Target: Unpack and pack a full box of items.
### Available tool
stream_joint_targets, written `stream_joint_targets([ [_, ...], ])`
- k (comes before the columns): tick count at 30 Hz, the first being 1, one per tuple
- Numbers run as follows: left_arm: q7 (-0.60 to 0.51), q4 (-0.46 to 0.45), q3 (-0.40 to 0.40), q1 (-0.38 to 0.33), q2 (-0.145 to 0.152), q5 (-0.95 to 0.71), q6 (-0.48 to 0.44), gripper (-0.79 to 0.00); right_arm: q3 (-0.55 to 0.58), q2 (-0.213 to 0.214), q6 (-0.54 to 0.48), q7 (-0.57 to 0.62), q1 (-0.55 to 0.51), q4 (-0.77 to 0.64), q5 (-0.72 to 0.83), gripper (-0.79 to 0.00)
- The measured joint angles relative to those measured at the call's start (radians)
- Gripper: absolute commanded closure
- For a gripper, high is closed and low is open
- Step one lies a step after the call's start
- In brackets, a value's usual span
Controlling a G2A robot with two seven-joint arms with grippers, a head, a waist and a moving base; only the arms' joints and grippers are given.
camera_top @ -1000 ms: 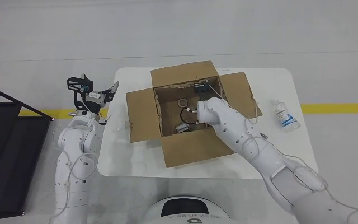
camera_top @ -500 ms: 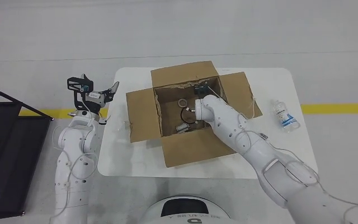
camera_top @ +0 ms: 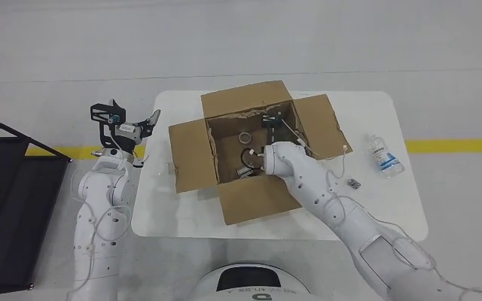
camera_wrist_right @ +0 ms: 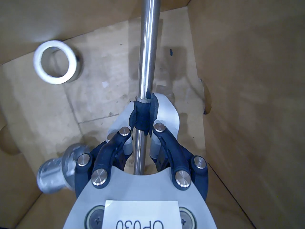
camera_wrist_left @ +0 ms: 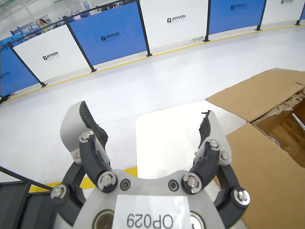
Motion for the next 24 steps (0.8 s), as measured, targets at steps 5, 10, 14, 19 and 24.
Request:
stream_joint_targets([
  [5,0.0,0.0,0.0,0.0,0.0,0.0,0.0,-0.785,0.125,0.058,-0.029,-0.006,-0.163,-0.268,-0.115,0.0],
  [10,0.0,0.0,0.0,0.0,0.0,0.0,0.0,-0.785,0.234,0.084,-0.075,-0.172,-0.331,-0.499,-0.128,0.0],
  [14,0.0,0.0,0.0,0.0,0.0,0.0,0.0,-0.785,0.308,0.097,-0.143,-0.34,-0.463,-0.629,-0.091,0.0],
  [19,0.0,0.0,0.0,0.0,0.0,0.0,0.0,-0.785,0.44,0.121,-0.383,-0.586,-0.663,-0.744,0.031,0.0],
  [24,0.0,0.0,0.0,0.0,0.0,0.0,0.0,-0.785,0.595,0.134,-0.574,-0.87,-0.857,-0.77,0.14,0.0],
])
